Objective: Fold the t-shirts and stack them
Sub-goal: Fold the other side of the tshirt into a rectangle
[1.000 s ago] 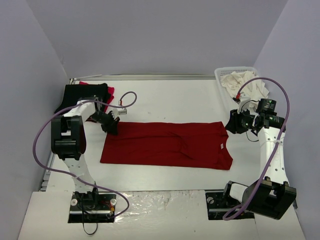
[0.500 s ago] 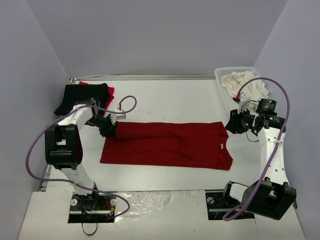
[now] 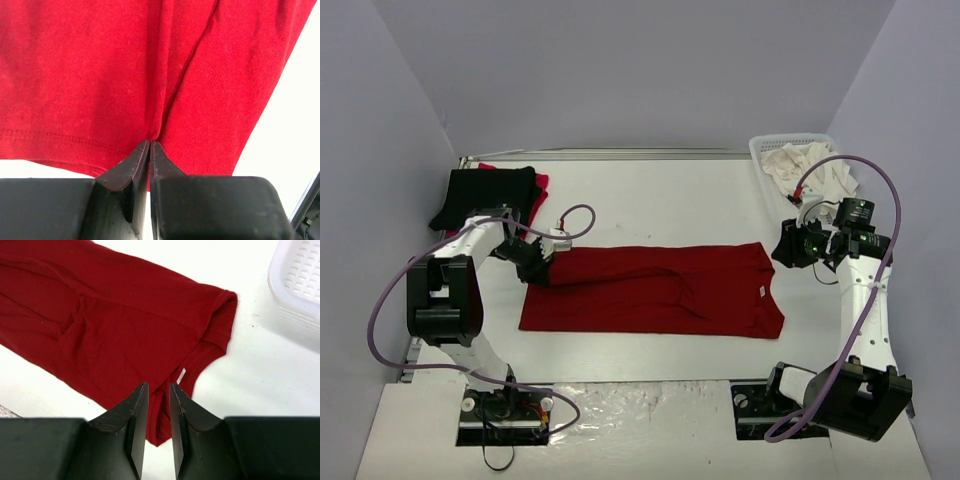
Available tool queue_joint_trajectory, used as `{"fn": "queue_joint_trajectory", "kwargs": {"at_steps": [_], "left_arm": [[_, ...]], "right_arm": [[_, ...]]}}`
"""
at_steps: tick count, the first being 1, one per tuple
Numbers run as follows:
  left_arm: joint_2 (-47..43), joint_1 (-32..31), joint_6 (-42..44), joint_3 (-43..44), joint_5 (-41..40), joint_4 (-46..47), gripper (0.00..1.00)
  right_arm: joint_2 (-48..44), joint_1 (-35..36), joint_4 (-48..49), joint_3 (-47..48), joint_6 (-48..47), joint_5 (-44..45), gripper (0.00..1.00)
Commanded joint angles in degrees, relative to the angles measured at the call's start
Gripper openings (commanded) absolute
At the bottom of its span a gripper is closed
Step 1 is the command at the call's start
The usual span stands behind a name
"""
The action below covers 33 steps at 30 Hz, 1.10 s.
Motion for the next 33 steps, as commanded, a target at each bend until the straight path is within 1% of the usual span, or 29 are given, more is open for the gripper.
{"fn": "queue_joint_trajectory", "kwargs": {"at_steps": [1, 8, 16, 22, 29, 33], "left_arm": [[-2.7, -1.87, 2.94, -0.67, -1.02, -1.59, 0.02], [-3.23, -4.6, 2.59, -3.39, -5.24, 0.96, 0.02], [-4.54, -8.11, 1.36, -7.08, -11.74, 5.97, 0.02], [-5.69, -9.34, 1.09, -9.45, -15.78, 9.05, 0.02], [-6.39, -10.66, -1.19, -12.0, -20.87, 15.8, 0.02], [-6.13, -11.37, -1.98, -12.8, -23.78, 18.1, 0.02]], "right_arm": [[-1.22, -0.57, -0.35, 0.25, 0.36, 0.08, 0.2], [-1.04, -0.74, -0.26, 0.17, 0.36, 0.26, 0.2], [-0.78, -0.92, -0.26, 0.17, 0.36, 0.26, 0.2], [-0.6, -1.01, -0.26, 0.25, 0.36, 0.17, 0.2], [-0.52, -1.09, -0.26, 0.25, 0.36, 0.17, 0.2], [-0.51, -1.09, -0.35, 0.25, 0.36, 0.17, 0.2]]}}
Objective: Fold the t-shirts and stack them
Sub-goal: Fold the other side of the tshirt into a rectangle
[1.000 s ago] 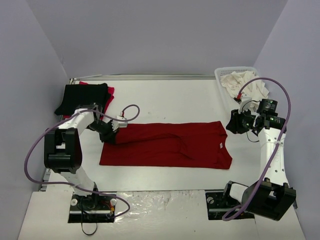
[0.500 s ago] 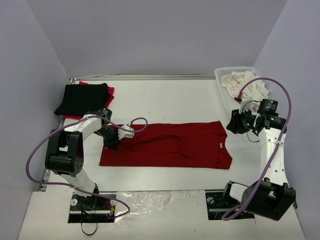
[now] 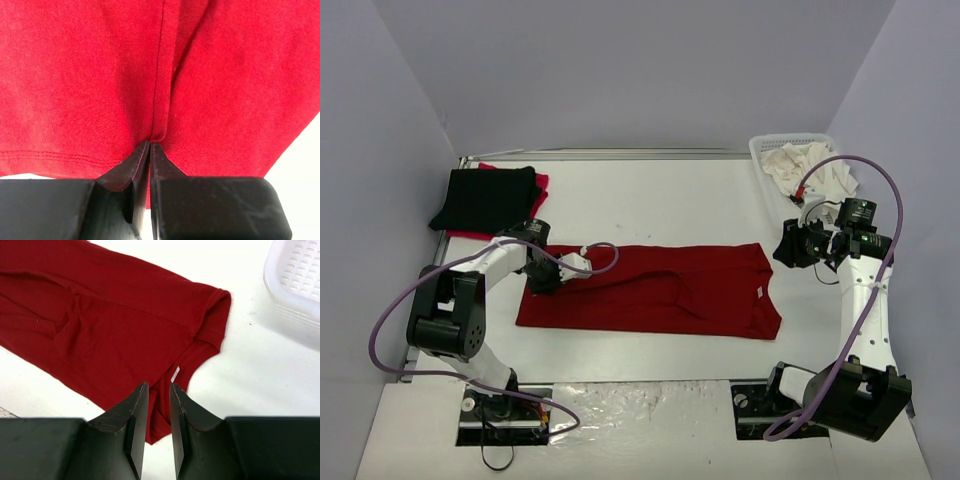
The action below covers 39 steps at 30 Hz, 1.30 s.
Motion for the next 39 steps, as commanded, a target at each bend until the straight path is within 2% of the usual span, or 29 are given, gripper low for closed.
{"fn": "queue_joint_trajectory", "kwargs": {"at_steps": [1, 9, 11, 14, 15, 20, 22, 27, 30, 33, 39], "left_arm": [[-0.97, -0.55, -0.74, -1.02, -4.83, 3.24, 0.02], [-0.36, -5.2, -3.19, -3.65, -12.47, 7.8, 0.04], [-0.53, -5.3, -4.34, -3.22, -12.05, 7.81, 0.14], [-2.46, -5.21, -7.15, -0.76, -9.51, 5.62, 0.21], [-3.34, -5.12, -8.02, -0.06, -8.89, 5.18, 0.29], [-9.84, -5.03, -13.74, 6.09, -7.12, 2.8, 0.35], [-11.86, -4.95, -16.02, 8.98, -6.86, 1.4, 0.36], [-14.77, -2.4, -25.06, 12.42, -7.47, 2.44, 0.37], [-14.6, 2.42, -30.33, 14.45, -5.72, 2.01, 0.38], [-14.16, 7.25, -32.98, 14.8, -2.73, 1.39, 0.45], [-15.99, 8.85, -34.39, 10.16, -7.9, 2.88, 0.47]], "right_arm": [[-0.41, -0.48, -0.35, 0.17, 0.25, 0.06, 0.2], [-0.58, -0.48, -0.26, 0.25, 0.25, -0.03, 0.21], [-0.67, -0.48, -0.35, 0.25, 0.16, -0.11, 0.21], [-0.41, -0.4, -0.35, 0.34, 0.42, -0.11, 0.23], [-0.32, -0.39, -0.44, 0.43, 0.51, -0.2, 0.25], [1.96, 1.53, -1.75, 3.14, 1.39, 1.82, 0.3], [3.28, 4.43, -2.63, 4.64, 1.13, 3.22, 0.29], [10.38, 17.32, -5.44, 11.48, 1.04, 8.67, 0.0], [15.05, 21.74, -8.08, 15.01, -0.54, 10.6, 0.0], [23.29, 26.93, -8.96, 19.84, -1.77, 13.33, 0.0], [38.93, 34.22, -12.82, 32.74, -3.96, 16.67, 0.0]]}}
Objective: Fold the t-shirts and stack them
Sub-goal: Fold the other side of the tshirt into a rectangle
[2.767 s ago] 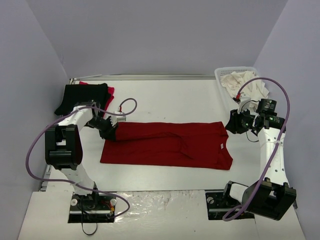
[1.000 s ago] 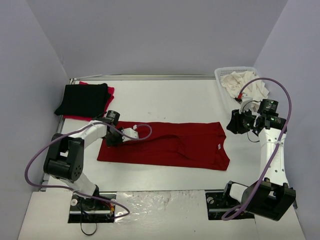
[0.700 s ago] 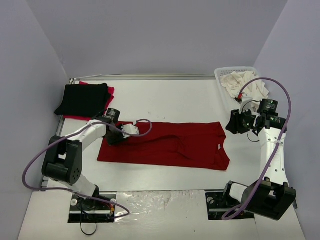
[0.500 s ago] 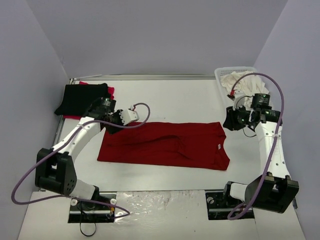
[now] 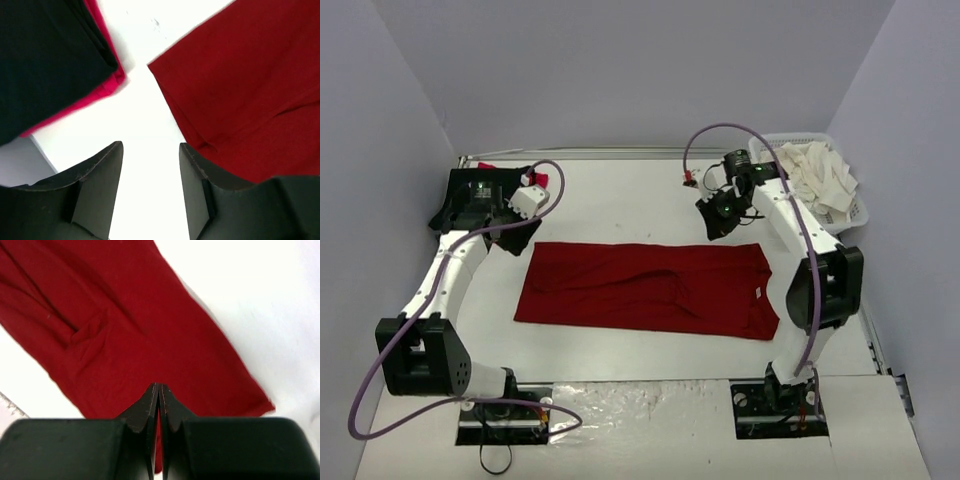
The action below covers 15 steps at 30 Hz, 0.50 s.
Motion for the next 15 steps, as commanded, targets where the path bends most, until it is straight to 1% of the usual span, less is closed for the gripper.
{"fn": "queue_joint_trajectory", "kwargs": {"at_steps": [1, 2, 3, 6, 15], "left_arm": [[-2.64, -0.3, -3.69, -2.59, -2.38, -0.09, 0.48], [-3.08, -0.22, -3.87, -3.21, -2.82, 0.26, 0.48], [-3.61, -0.22, -4.48, -3.65, -3.26, 0.88, 0.51], [-4.31, 0.14, -5.71, -5.15, -4.76, 1.32, 0.52], [-5.37, 1.01, -7.3, -6.38, -5.73, 1.32, 0.53]], "right_arm": [[7.57, 2.41, -6.51, 6.11, -2.51, 3.03, 0.0], [9.07, 3.37, -6.86, 8.37, -2.77, 3.21, 0.0], [11.87, 3.73, -6.95, 9.35, -2.95, 3.47, 0.0], [16.19, 5.22, -7.22, 11.46, -3.74, 3.56, 0.0], [23.15, 8.91, -7.48, 15.86, -4.62, 3.56, 0.0]]}}
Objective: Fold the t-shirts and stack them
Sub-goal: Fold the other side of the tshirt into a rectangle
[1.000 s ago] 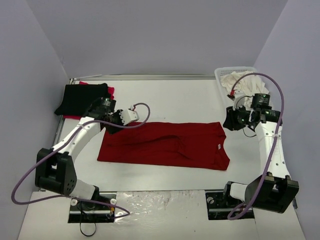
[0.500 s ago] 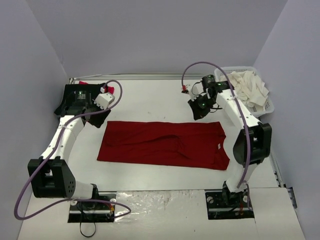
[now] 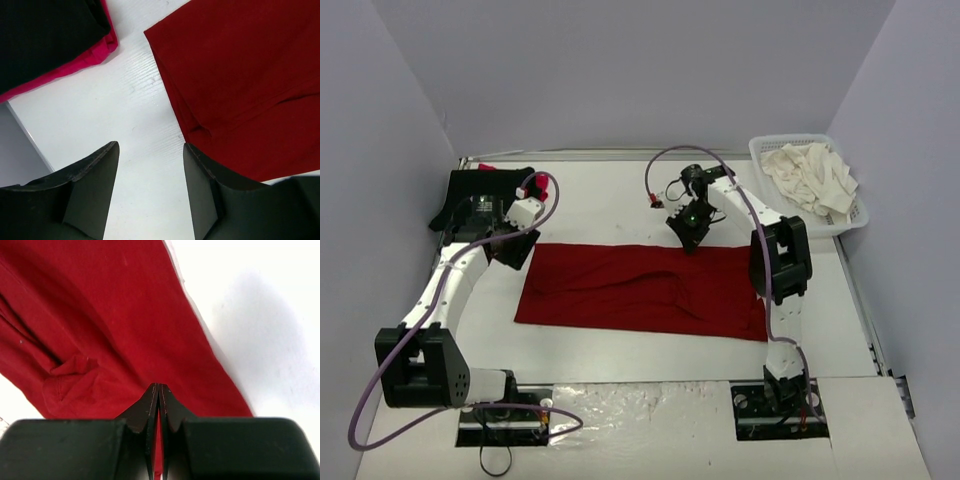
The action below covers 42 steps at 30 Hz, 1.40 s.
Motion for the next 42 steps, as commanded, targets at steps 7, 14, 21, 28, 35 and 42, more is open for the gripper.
{"fn": "queue_joint_trajectory", "kwargs": {"at_steps": [7, 14, 21, 28, 35, 42], "left_arm": [[-2.91, 2.6, -1.62, -1.58, -0.28, 0.93, 0.53], [-2.91, 4.62, -1.35, -2.2, 2.0, 0.4, 0.54], [-2.82, 5.06, -1.0, -2.37, 2.89, 0.05, 0.54], [-3.08, 4.97, -0.83, -2.37, 3.76, -0.21, 0.54], [-2.82, 5.06, -0.65, -2.2, 4.82, -0.65, 0.54], [-5.97, 5.06, -0.03, -2.63, 2.54, 1.01, 0.54]], "right_arm": [[3.27, 3.94, -3.48, 5.23, -0.86, 0.72, 0.0], [4.59, 7.98, -3.39, 4.27, 0.2, 0.11, 0.0], [5.21, 12.03, -2.95, 1.54, 1.07, 0.28, 0.0], [3.63, 14.84, -1.82, -2.76, 2.22, 0.72, 0.0], [4.06, 16.07, -0.23, -5.4, 3.01, 1.34, 0.0], [0.73, 16.51, -0.58, -5.23, 3.27, 1.6, 0.0]]}}
